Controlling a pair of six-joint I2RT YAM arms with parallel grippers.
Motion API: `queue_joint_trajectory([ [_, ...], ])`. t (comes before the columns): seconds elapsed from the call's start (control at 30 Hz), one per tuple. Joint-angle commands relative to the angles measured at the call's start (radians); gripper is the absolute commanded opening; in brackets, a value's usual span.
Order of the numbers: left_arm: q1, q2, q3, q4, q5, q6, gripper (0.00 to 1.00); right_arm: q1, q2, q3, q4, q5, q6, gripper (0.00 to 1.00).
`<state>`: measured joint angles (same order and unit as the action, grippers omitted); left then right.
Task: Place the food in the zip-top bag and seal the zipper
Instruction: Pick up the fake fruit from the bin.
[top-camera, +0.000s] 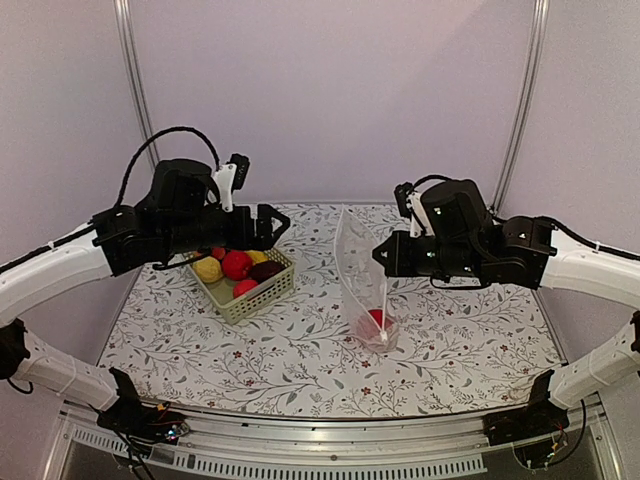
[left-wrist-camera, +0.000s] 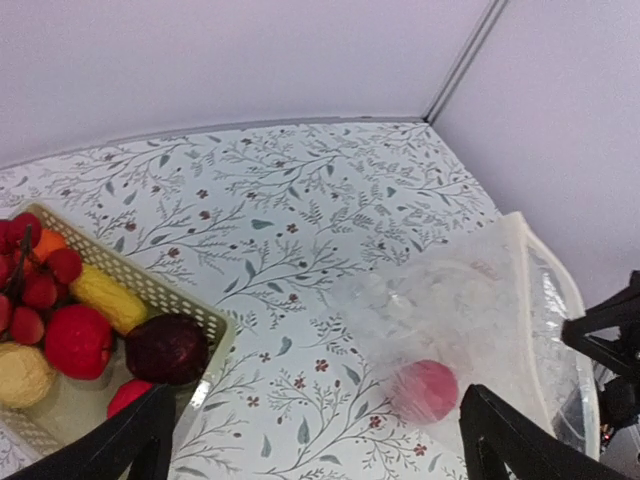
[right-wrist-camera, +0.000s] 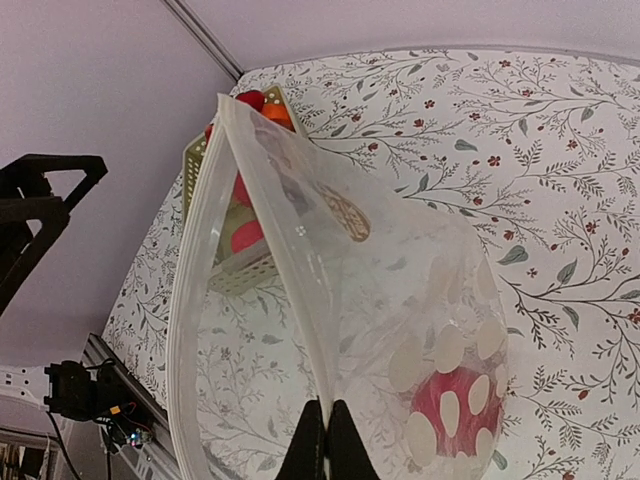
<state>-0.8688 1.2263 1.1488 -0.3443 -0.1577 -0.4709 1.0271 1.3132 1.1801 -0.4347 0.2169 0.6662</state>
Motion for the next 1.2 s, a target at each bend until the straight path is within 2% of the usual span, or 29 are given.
queue_joint_trajectory([
  [0.0, 0.096, 0.048, 0.001, -0.192, -0.092, -0.087, 0.99, 0.007, -0.002, -0.016, -0.017, 0.019, 0.006, 0.00],
  [0.2, 0.213, 0.158, -0.003, -0.248, -0.202, -0.237, 1.00, 0.005, -0.002, -0.014, -0.018, 0.028, -0.008, 0.00],
  [0.47, 0.277, 0.368, 0.006, -0.186, -0.257, -0.461, 1.00, 0.005, -0.020, -0.014, -0.030, 0.053, -0.059, 0.00],
  [0.73, 0.310, 0.505, 0.043, -0.128, -0.292, -0.635, 0.99, 0.006, -0.012, -0.027, -0.013, -0.033, -0.094, 0.00],
  [0.93, 0.326, 0.551, 0.059, -0.073, -0.298, -0.667, 0.96, 0.006, -0.024, -0.049, -0.009, -0.062, -0.096, 0.00],
  [1.17, 0.360, 0.611, 0.080, -0.061, -0.312, -0.671, 0.91, 0.006, -0.061, -0.088, 0.025, -0.028, -0.096, 0.00],
])
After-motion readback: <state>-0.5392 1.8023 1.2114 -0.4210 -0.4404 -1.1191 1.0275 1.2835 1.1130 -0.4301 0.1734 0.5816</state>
